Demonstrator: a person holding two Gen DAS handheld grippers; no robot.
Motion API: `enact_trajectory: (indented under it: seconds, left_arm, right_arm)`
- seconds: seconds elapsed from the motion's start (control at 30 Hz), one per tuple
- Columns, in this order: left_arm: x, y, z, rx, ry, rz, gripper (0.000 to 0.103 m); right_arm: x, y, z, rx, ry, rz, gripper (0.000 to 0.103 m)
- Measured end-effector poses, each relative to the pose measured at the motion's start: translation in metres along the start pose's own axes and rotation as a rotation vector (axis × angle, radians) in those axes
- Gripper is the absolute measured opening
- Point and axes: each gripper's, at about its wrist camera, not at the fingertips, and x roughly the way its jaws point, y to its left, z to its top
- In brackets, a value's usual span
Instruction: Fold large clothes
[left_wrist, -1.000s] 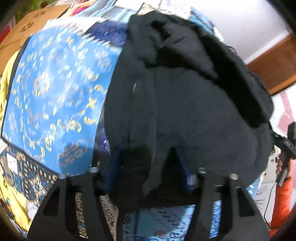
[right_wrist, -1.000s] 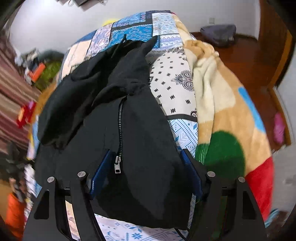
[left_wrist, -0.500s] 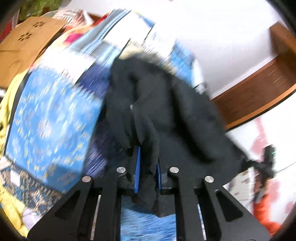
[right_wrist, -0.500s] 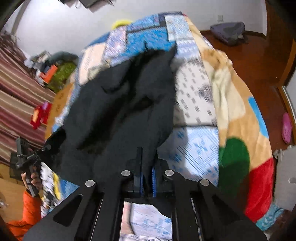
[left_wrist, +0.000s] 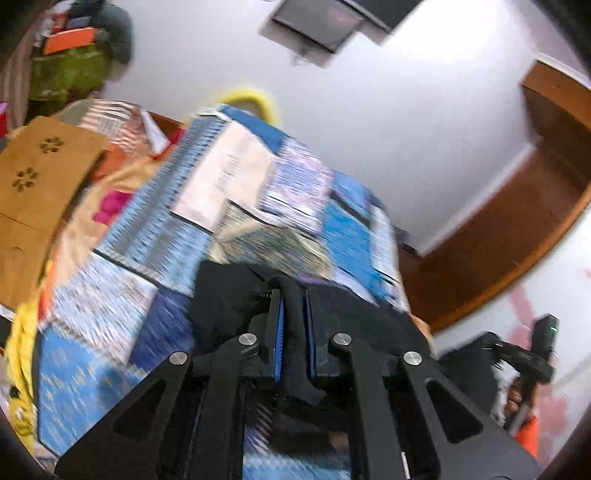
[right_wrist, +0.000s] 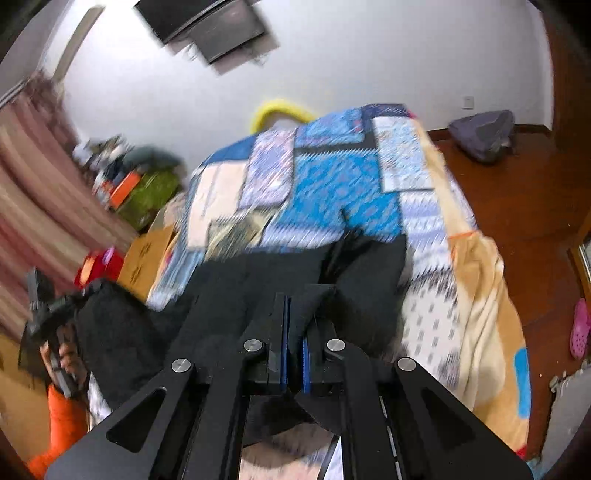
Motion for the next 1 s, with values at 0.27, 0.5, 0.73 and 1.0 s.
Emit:
enact_trajectory:
  seconds: [0.27, 0.5, 0.73, 1.0]
  left_arm:
    - [0.120, 0.094, 0.017, -0.152, 0.144, 0.170, 0.010]
    - [0.162, 0.095, 0.008, -0.040, 0.149, 0.333, 0.019]
    - [0.149, 0.088, 0.014, 0.077, 0.127, 0.462, 0.036]
    - [0.074, 0.027, 0.030, 0.225, -0.014, 0.441, 0.052]
  right_arm:
    - [0.071, -0.086, 0.032, 0.204, 0.038, -0.052, 0.005]
    - [0.114, -0.118, 0.035, 0.259, 0.166, 0.021, 0.008]
    - [0.059, -0.139, 0.037, 0.312, 0.161, 0.041, 0.029]
    - [0.007, -0.098, 0.031, 0.163, 0.052, -0.078, 0.030]
